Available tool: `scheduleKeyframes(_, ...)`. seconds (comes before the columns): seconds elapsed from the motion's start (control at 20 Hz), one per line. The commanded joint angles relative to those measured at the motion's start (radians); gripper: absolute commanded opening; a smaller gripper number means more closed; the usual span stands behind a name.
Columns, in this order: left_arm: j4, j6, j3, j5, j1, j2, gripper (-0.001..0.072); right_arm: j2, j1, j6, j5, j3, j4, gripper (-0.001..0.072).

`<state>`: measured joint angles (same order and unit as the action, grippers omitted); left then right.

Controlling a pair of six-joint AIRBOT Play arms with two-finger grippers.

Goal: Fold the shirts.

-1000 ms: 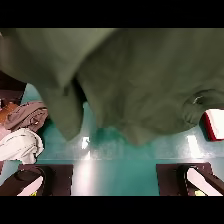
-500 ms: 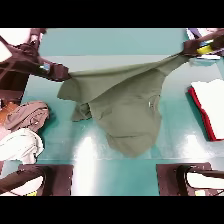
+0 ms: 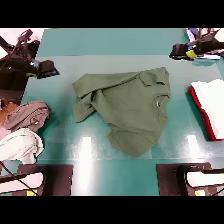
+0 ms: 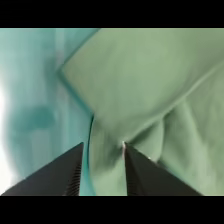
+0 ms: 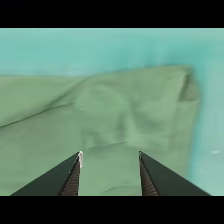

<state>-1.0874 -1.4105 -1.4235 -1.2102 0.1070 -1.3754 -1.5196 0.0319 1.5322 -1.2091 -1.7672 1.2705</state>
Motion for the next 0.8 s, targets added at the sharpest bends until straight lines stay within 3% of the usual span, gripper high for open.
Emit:
scheduleKeyframes(0.0,0.075,0.066,0.14,-0.134,0.098,0.0,0.0317,0.013,0.068,-0.065,-0.106,0.001,-0.233,0.0409)
scheduleKeyframes(0.2,0.214,0.163,0.474,-0.031,0.077,0.043,0.0317,0.013,0.058,-0.065,-0.182,0.001,-0.23,0.0409)
scheduleKeyframes(0.35,0.232,0.175,0.632,0.077,0.006,0.064,0.0317,0.013,0.024,-0.065,-0.189,0.001,-0.23,0.0409)
scheduleKeyframes(0.75,0.244,0.147,0.684,0.217,-0.095,0.063,0.0317,0.013,-0.037,-0.065,-0.192,0.001,-0.23,0.0409)
